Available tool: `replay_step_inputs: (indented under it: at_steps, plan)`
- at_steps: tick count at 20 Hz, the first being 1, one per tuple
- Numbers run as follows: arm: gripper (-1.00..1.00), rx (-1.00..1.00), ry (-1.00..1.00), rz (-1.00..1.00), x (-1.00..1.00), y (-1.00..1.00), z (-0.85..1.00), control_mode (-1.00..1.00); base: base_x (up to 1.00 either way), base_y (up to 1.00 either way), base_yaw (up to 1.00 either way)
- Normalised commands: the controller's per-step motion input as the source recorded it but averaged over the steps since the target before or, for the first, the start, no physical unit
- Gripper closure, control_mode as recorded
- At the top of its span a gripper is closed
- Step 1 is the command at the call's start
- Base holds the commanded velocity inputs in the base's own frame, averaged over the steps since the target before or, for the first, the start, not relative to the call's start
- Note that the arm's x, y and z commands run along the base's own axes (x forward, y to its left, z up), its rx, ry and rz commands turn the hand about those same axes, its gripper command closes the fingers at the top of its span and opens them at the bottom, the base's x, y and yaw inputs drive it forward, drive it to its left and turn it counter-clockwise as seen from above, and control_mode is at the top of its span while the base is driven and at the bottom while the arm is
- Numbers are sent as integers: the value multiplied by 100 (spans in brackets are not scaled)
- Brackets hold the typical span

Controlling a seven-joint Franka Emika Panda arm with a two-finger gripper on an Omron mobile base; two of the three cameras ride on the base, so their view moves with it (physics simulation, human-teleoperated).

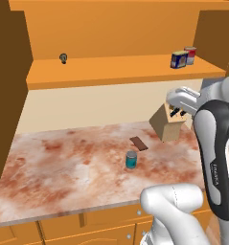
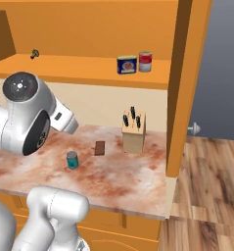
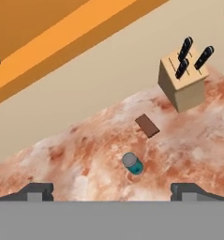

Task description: Pick the cans from the counter and place them in their designated side in the cabinet.

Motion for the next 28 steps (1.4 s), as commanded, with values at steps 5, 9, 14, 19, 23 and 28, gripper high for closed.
replay_step_inputs:
  at_steps: [5,9,14,19,23,28]
  plan:
    - [-100,-13,8,10,-25,17,-12,-100,0,0,0]
    - [-100,-14,10,10,-20,21,-14,-100,0,0,0]
    - [-100,-7,8,12,-8,21,-21,-100,0,0,0]
    - [-100,-7,6,12,-10,17,-21,-100,0,0,0]
    - [-100,-12,1,9,-17,8,-15,-100,0,0,0]
    - [-100,-11,1,9,-12,7,-17,-100,0,0,0]
